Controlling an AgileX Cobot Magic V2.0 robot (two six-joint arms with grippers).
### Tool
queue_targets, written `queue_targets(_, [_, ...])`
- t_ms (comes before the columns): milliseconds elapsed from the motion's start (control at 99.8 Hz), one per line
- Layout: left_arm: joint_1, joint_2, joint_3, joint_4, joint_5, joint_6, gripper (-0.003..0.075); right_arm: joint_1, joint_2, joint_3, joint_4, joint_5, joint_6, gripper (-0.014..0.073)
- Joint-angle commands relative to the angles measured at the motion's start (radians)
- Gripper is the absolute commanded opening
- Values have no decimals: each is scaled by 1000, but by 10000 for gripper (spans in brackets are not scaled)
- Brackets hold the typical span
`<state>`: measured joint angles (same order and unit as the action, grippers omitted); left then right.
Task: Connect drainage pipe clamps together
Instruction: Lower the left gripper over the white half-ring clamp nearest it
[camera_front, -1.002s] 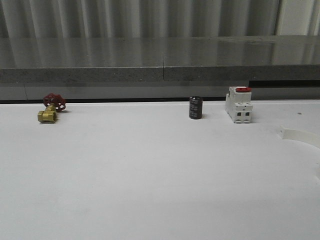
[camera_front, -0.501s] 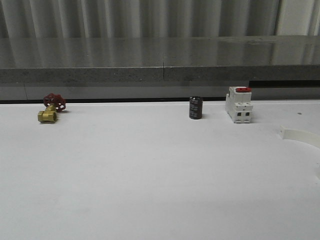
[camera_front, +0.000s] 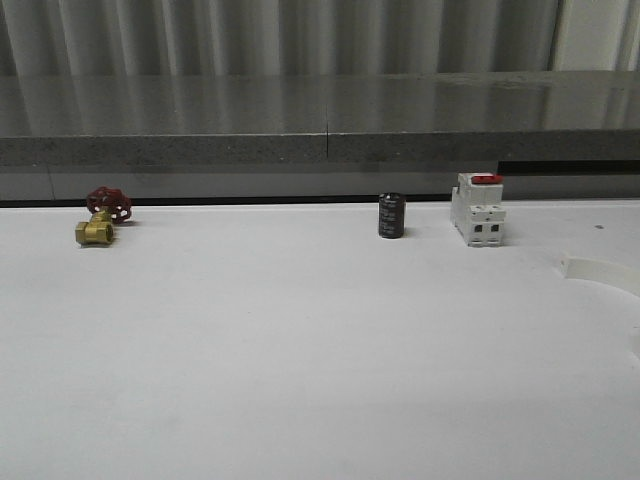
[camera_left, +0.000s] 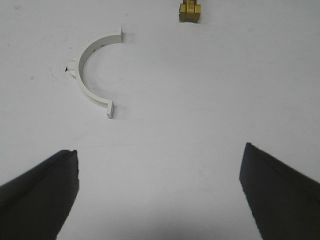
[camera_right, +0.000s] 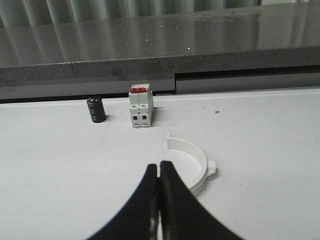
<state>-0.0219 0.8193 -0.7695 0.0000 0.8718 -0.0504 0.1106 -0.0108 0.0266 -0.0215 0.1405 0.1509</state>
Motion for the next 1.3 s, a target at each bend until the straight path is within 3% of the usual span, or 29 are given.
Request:
queue_targets(0, [2,82,-49,-10,-98,6,639,-4,-19,-16,-11,-79,-8,-68])
queue_targets(321, [20,422,-201,36,-143,39,639,-4,-19,-16,-11,-79,-8,-68])
queue_targets(581, [120,663,-375,27,-101,111,639,-4,-19,-16,-11,-79,-8,-68])
queue_targets(972, [260,920,-502,-19,-71,230,639,-4,-19,-16,-11,-79,-8,-68])
queue_targets(1292, [270,1075,-608,-32,-82,268,639,-4,-19,-16,-11,-79,-8,-68])
